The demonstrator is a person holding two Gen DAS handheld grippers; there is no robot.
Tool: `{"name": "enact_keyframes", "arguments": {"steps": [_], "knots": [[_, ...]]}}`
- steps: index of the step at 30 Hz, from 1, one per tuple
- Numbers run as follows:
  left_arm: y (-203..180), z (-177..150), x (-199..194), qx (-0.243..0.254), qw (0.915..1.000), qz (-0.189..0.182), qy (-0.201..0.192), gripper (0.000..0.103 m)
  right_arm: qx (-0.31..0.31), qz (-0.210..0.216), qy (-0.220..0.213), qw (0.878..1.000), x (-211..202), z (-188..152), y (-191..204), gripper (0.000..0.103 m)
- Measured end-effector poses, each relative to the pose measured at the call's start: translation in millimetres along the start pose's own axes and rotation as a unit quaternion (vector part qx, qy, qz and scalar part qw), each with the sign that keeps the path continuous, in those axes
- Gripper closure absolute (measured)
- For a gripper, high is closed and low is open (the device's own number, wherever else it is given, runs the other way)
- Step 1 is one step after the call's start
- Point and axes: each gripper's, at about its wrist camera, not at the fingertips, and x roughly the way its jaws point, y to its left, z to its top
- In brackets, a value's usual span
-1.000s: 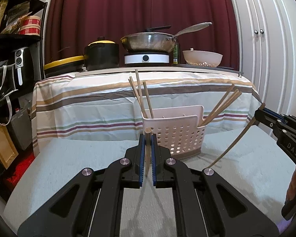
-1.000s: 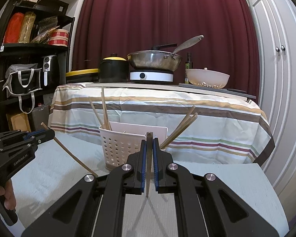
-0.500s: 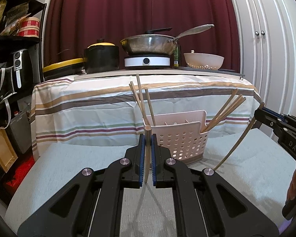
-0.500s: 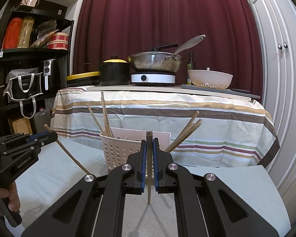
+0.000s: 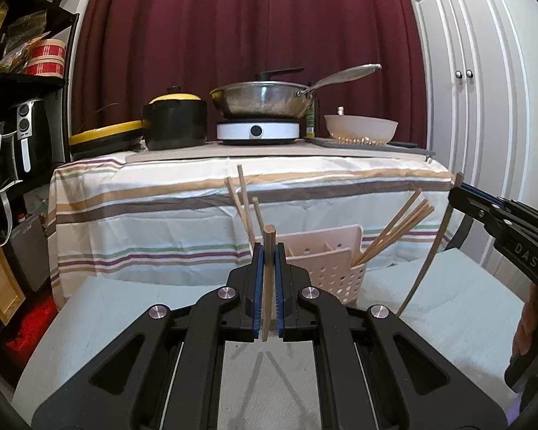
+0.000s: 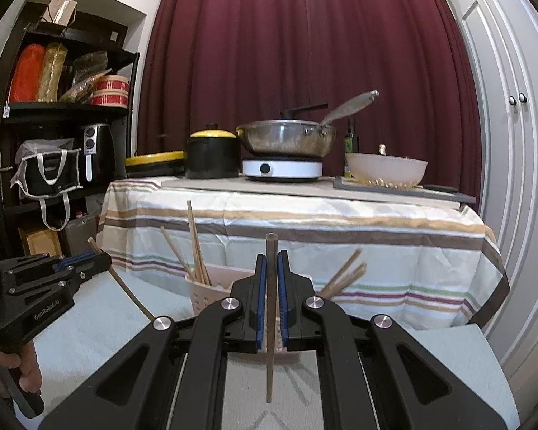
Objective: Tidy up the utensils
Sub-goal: 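Lift both held chopsticks and carry them over the pink caddy, then lower both chopsticks into the caddy and open both grippers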
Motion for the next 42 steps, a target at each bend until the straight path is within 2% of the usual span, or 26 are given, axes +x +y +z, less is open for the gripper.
{"name": "enact_keyframes", "arguments": {"steps": [21, 31, 42], "knots": [[-3.2, 59.7, 0.1, -0.002, 0.9981, -0.033, -0.052, 0.097, -0.016, 0.006, -0.078, 0.997, 22.6, 62.3, -5.5, 0.096], [-0.5, 88.0, 6.4, -0.008, 0.9957, -0.041, -0.083, 0.097, -0.013, 0.000, -0.086, 0.996, 40.7, 69.2, -14.3, 0.096], [-10.0, 106.0, 28.2, 0.003, 0.9937, -0.051, -0.099, 0.097, -0.011, 0.000, -0.083, 0.996, 59.6, 69.0, -18.4, 0.096]]}}
